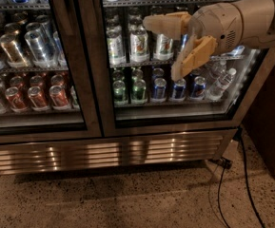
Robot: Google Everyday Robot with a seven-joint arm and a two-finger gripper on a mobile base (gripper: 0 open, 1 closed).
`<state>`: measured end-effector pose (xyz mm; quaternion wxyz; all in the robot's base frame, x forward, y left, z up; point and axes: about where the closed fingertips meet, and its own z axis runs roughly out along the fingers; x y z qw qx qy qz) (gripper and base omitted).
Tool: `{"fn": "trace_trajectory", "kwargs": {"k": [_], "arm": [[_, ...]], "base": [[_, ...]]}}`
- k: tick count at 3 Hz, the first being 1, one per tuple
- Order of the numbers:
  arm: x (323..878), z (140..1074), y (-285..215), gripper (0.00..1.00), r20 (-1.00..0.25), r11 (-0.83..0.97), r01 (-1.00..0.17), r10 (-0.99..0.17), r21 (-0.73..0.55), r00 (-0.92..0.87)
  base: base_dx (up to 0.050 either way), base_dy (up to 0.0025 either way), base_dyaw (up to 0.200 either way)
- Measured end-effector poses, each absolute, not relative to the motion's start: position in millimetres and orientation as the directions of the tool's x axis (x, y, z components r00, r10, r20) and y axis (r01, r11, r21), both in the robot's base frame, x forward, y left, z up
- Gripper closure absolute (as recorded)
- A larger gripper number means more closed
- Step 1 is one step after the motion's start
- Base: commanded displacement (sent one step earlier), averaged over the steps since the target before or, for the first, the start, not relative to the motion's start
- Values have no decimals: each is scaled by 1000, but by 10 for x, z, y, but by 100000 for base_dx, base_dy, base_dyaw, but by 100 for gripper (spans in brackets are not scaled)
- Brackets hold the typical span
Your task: Open left fridge door
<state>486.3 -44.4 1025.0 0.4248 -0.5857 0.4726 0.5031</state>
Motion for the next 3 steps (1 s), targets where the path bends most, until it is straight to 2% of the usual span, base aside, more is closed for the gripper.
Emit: {"fn": "trace_trajectory", "kwargs": {"k": [1,2,3], "arm": [[4863,10250,-444,0,-991,-192,-981,-126,-22,47],[4863,10250,-444,0,-991,-192,-981,-126,-22,47],[4863,10250,-444,0,-991,-192,-981,-126,-22,47]], "base": [[2538,219,17201],[4243,-226,-10602],[11,-15,20169]]}}
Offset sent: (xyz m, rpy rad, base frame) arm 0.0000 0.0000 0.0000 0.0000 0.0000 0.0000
